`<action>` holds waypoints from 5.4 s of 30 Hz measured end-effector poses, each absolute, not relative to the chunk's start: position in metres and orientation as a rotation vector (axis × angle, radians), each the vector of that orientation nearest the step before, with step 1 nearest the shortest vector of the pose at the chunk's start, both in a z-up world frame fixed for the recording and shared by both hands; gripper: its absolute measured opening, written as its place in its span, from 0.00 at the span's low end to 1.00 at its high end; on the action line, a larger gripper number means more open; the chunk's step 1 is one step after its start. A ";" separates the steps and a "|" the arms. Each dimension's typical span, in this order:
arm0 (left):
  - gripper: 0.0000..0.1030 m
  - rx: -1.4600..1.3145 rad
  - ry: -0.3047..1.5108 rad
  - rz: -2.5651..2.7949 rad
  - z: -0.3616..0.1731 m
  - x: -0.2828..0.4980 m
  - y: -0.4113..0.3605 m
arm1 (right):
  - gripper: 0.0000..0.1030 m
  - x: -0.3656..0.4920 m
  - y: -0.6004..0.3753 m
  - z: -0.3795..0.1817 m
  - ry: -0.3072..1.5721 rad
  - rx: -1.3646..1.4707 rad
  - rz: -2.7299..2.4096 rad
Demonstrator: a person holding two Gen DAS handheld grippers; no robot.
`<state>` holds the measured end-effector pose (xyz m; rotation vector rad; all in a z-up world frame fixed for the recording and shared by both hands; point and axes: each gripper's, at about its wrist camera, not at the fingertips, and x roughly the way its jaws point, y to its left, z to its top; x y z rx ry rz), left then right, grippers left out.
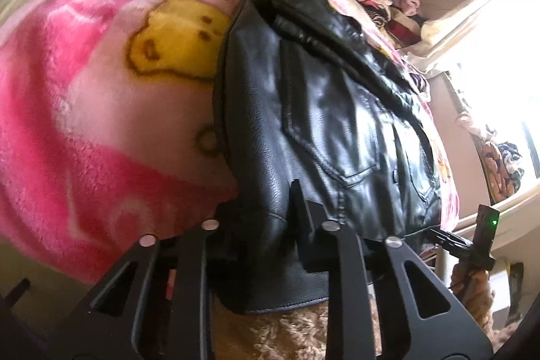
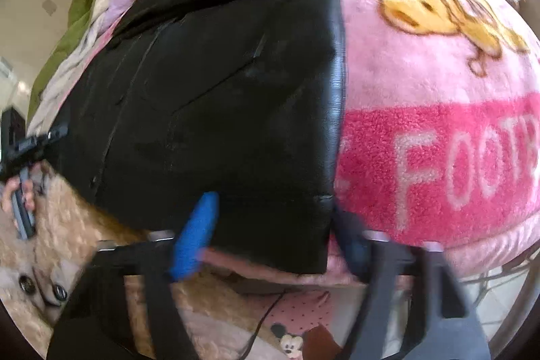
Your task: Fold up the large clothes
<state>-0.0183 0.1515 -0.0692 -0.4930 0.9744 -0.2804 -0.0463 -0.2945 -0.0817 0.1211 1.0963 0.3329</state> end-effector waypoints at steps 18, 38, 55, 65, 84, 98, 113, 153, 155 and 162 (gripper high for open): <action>0.05 -0.560 0.794 -0.403 0.001 -0.052 0.171 | 0.11 -0.100 -0.330 0.038 0.763 0.331 0.607; 0.07 -0.590 0.654 -0.368 0.067 0.055 0.176 | 0.11 0.020 -0.344 0.081 0.531 0.655 0.510; 0.13 -0.634 0.738 -0.339 0.055 0.170 0.166 | 0.13 0.135 -0.341 0.070 0.619 0.640 0.388; 0.18 -0.676 0.779 -0.320 0.030 0.203 0.169 | 0.15 0.186 -0.337 0.041 0.706 0.576 0.259; 0.33 -0.546 0.746 -0.178 0.021 0.212 0.180 | 0.55 0.207 -0.339 0.023 0.697 0.509 0.135; 0.58 -0.270 0.853 -0.122 -0.030 0.239 0.139 | 0.66 0.246 -0.309 -0.008 0.775 0.104 0.042; 0.01 -0.250 0.657 -0.173 0.020 0.232 0.135 | 0.07 0.257 -0.337 0.021 0.659 0.270 0.096; 0.32 -0.214 0.763 -0.041 -0.024 0.257 0.143 | 0.47 0.262 -0.337 -0.030 0.807 0.311 0.012; 0.41 -0.220 0.759 -0.038 -0.019 0.252 0.144 | 0.54 0.252 -0.336 -0.026 0.799 0.320 0.027; 0.78 -0.223 0.737 -0.018 0.002 0.234 0.148 | 0.69 0.219 -0.332 -0.013 0.772 0.333 0.073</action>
